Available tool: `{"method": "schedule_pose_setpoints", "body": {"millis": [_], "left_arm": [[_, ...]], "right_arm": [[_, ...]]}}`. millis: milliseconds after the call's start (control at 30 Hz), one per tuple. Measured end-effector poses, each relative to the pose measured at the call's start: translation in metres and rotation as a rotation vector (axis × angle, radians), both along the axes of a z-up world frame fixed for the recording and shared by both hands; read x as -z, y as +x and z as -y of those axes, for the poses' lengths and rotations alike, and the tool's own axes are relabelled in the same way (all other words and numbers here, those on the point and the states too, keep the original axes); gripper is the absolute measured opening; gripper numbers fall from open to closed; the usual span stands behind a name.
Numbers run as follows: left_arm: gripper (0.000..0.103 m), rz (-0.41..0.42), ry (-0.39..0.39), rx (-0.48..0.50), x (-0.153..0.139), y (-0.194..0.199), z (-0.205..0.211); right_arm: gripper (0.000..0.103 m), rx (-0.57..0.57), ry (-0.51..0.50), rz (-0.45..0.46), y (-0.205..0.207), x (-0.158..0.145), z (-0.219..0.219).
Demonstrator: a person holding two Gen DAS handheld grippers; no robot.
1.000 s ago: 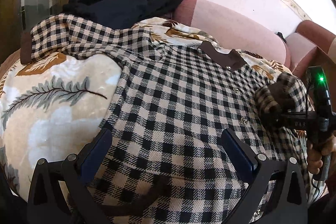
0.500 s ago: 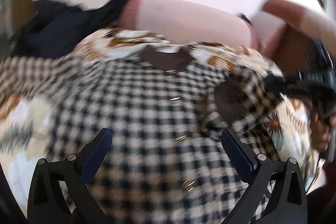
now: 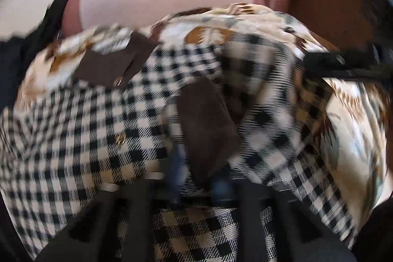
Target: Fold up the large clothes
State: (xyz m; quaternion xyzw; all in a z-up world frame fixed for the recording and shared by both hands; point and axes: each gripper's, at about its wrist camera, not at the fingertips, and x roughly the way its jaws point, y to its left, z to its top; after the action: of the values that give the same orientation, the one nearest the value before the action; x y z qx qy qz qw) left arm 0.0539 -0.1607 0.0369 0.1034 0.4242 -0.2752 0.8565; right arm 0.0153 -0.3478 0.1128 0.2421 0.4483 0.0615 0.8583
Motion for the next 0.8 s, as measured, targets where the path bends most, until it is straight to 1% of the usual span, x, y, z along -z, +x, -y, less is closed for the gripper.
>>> {"method": "schedule_pose_setpoints", "body": {"millis": [33, 167, 300, 400, 433, 533, 600, 667, 733, 800], "left_arm": [[0.011, -0.014, -0.033, -0.03, -0.002, 0.004, -0.008], [0.009, -0.027, -0.099, -0.137, -0.016, 0.017, -0.05], [0.009, -0.002, -0.17, -0.284, -0.041, 0.033, -0.11], [0.009, 0.0, -0.206, -0.38, -0.048, 0.046, -0.162], [0.009, -0.002, -0.209, -0.415, -0.047, 0.051, -0.181], [0.009, -0.007, -0.212, -0.494, -0.038, 0.058, -0.221], [0.009, -0.031, -0.23, -0.534, -0.027, 0.063, -0.244], [0.007, -0.045, -0.239, -0.559, -0.017, 0.067, -0.258], [0.007, -0.063, -0.237, -0.573, -0.01, 0.071, -0.267], [0.007, -0.086, -0.273, -0.583, -0.008, 0.075, -0.276]], "right_arm": [[0.044, 0.002, -0.008, 0.001, 0.0, 0.0, -0.001], [0.044, 0.026, -0.037, 0.02, 0.001, -0.002, -0.003], [0.044, 0.063, -0.04, 0.041, 0.001, -0.005, -0.002], [0.044, 0.063, -0.041, 0.036, 0.004, -0.004, -0.008], [0.044, 0.055, -0.046, 0.03, 0.006, -0.002, -0.012], [0.044, 0.02, -0.068, 0.01, 0.013, 0.005, -0.029], [0.044, -0.011, -0.091, -0.004, 0.02, 0.011, -0.044], [0.044, -0.047, -0.127, -0.015, 0.027, 0.018, -0.063], [0.044, -0.075, -0.15, -0.022, 0.032, 0.022, -0.078], [0.044, -0.101, -0.19, -0.028, 0.038, 0.028, -0.095]]}}
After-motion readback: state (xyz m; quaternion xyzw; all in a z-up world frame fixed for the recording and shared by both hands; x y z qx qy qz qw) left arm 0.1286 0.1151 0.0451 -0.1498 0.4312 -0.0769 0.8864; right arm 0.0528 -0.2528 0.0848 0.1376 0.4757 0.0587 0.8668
